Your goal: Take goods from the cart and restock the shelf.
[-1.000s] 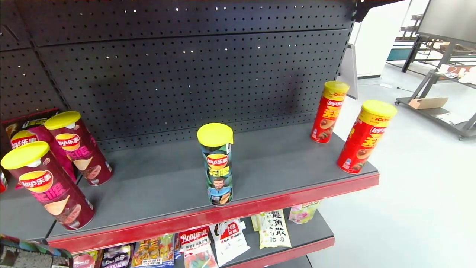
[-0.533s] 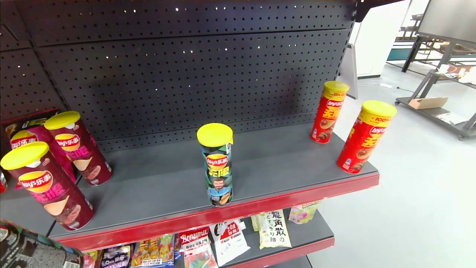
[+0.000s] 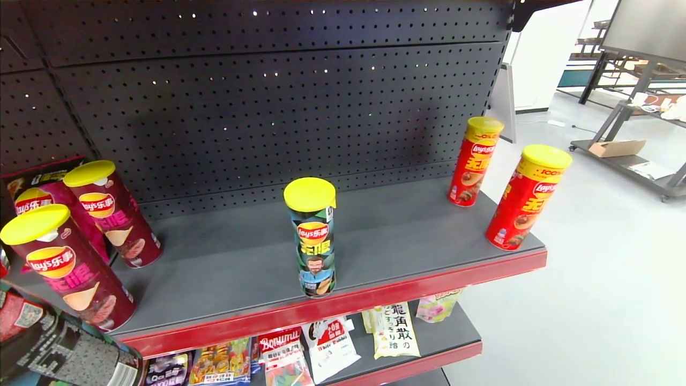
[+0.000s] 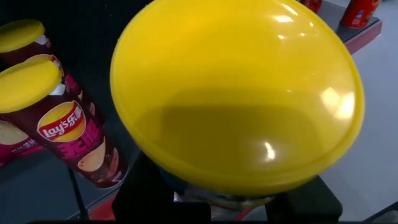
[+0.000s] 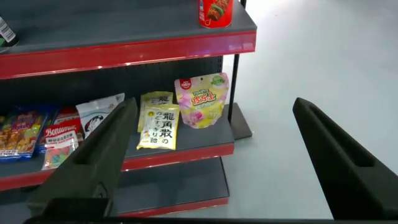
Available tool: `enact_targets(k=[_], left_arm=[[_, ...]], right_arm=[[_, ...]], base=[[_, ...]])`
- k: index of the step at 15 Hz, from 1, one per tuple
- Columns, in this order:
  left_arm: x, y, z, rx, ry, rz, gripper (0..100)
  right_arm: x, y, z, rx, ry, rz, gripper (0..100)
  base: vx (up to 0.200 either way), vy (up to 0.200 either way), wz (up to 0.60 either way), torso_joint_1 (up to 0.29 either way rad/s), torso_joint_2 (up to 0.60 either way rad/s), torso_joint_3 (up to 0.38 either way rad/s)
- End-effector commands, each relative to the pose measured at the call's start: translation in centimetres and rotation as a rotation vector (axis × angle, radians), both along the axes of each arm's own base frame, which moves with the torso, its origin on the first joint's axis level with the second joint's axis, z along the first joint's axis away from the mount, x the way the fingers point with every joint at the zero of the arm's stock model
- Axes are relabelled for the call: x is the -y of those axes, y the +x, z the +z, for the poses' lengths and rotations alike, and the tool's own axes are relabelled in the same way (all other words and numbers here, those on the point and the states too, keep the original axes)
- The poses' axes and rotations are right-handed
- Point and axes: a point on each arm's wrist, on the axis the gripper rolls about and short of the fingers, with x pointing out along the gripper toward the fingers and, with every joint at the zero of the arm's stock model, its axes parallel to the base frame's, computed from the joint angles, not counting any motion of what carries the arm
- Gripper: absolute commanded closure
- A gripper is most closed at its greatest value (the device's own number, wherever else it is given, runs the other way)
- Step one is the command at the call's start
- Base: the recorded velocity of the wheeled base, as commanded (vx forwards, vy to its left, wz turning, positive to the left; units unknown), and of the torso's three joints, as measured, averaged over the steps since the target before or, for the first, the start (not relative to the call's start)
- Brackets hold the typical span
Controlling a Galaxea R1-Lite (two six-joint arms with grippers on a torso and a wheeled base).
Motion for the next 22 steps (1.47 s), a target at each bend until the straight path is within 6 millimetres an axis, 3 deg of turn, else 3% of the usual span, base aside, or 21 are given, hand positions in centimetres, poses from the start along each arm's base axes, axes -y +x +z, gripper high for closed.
enact_targets(k=[1, 3, 4, 11, 16, 22], left_arm=[[0.1, 0.4, 0.0, -0.018, 0.002, -0.014, 100], [0.2, 0.5, 0.2, -0.017, -0.001, -0.037, 100], [0.2, 0.7, 0.1, -0.028, 0.000, -0.043, 100], [0.4, 1.6, -0.4, -0.084, 0.007, -0.067, 100], [1.5, 7.2, -0.1, -0.114, 0.019, -0.070, 100], [4.9, 17.6, 1.4, -0.156, 0.004, -0.125, 100]], right_arm=[[0.0, 0.0, 0.0, -0.004, 0.000, -0.001, 0], [0.0, 0.0, 0.0, 0.001, -0.002, -0.016, 0], [-0.2, -0.2, 0.0, 0.030, 0.001, -0.114, 0], [-0.1, -0.7, -0.2, 0.091, 0.004, -0.068, 0], [-0.1, -0.7, -0.2, 0.091, 0.004, -0.068, 0], [-0.1, -0.7, -0.2, 0.091, 0.004, -0.068, 0]], base=[[0.000, 0.000, 0.00, 0.000, 0.00, 0.000], [0.000, 0.000, 0.00, 0.000, 0.00, 0.000], [0.000, 0.000, 0.00, 0.000, 0.00, 0.000], [0.000, 0.000, 0.00, 0.000, 0.00, 0.000], [0.000, 0.000, 0.00, 0.000, 0.00, 0.000], [0.000, 0.000, 0.00, 0.000, 0.00, 0.000]])
